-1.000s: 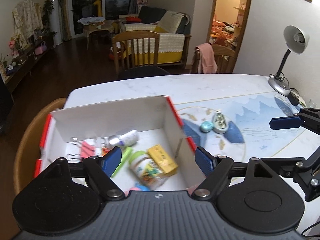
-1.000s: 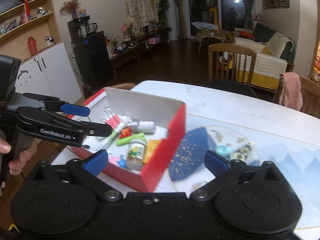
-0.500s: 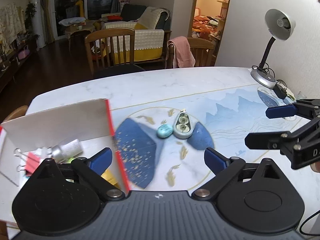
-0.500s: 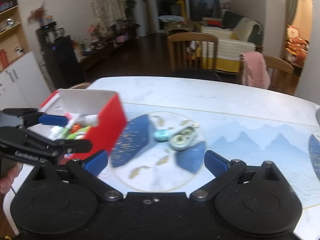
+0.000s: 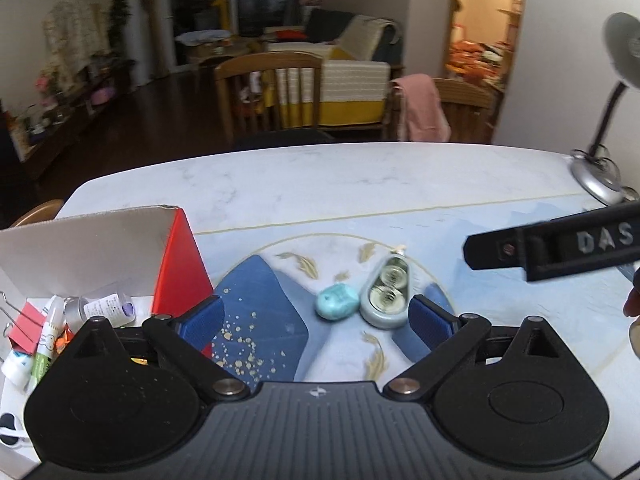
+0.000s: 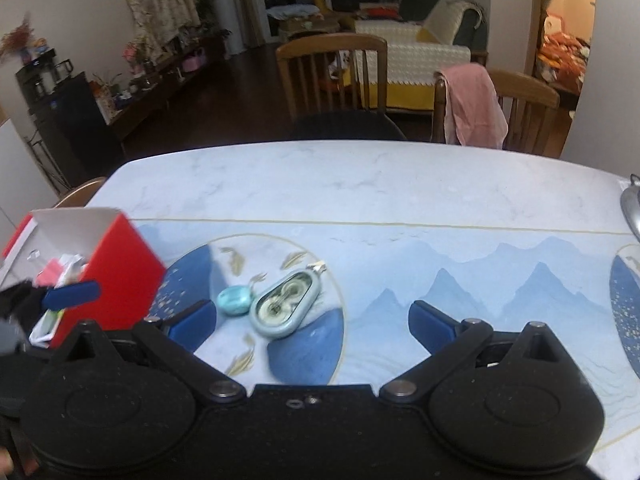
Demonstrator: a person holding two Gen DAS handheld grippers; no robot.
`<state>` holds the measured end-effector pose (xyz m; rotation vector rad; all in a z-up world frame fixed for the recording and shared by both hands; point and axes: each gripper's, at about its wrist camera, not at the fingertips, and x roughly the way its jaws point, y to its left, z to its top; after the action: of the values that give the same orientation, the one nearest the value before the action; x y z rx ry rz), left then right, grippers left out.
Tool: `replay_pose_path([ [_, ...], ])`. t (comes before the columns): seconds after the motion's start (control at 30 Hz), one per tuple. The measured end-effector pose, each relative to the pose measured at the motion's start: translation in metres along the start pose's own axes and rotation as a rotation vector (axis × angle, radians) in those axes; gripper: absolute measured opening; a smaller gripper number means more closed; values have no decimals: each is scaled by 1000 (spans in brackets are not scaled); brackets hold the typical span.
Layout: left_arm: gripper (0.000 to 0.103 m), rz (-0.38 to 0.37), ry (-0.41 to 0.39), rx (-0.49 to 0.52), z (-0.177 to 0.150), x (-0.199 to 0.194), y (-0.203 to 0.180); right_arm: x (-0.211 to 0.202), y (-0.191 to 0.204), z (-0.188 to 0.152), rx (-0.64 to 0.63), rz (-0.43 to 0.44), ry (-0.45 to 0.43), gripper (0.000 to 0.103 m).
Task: Organize rigid objects
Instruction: 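Move both tools back over the teal eraser and correction-tape dispenser, then grasp the white correction-tape dispenser with the right tool while the left tool grasps the teal eraser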
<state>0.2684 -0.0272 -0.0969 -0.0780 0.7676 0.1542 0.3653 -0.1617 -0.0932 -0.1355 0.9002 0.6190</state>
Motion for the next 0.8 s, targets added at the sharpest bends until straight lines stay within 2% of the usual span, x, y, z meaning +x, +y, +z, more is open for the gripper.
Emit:
replay_pose_path([
  [0.2, 99, 47, -5, -3, 0, 27, -9, 39, -1, 15, 27, -2, 47, 102],
  [0.43, 99, 82, 2, 21, -5, 54, -17, 90, 0, 24, 89, -48, 125, 99],
  [0.8, 99, 108, 27, -25, -12, 84, -11, 130, 12, 20, 121, -115, 200, 81],
])
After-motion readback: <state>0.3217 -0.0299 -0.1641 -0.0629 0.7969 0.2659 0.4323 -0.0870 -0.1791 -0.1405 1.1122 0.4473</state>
